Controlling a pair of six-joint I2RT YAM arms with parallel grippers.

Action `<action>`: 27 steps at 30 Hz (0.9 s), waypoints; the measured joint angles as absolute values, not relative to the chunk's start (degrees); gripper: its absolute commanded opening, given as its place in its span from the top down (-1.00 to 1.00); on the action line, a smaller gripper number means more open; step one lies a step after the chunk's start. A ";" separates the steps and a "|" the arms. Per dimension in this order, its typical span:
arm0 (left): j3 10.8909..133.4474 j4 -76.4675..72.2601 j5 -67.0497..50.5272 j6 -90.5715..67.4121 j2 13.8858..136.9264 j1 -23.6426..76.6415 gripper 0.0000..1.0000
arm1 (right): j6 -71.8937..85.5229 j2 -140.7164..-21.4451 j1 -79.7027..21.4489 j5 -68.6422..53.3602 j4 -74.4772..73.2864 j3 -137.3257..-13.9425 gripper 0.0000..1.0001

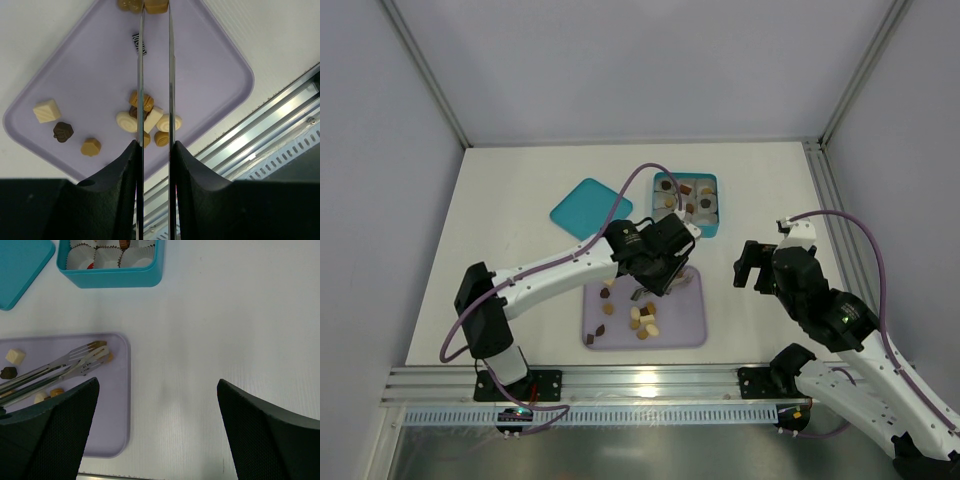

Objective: Pack the chocolate

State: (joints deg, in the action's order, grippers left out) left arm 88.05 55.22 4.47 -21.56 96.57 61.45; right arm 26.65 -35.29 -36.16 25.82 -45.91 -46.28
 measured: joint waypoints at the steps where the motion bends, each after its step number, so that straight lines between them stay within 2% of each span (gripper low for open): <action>1: 88.05 55.22 4.47 -21.56 96.57 61.45 0.37 | 26.65 -35.29 -36.16 25.80 -45.91 -46.28 -0.99; 17: 85.21 55.22 4.08 -21.65 96.55 61.52 0.36 | 26.65 -35.29 -36.16 25.80 -45.91 -46.28 -1.00; 27: 84.68 55.22 3.99 -21.85 96.44 62.13 0.28 | 26.65 -35.29 -36.16 25.78 -45.91 -46.28 -0.99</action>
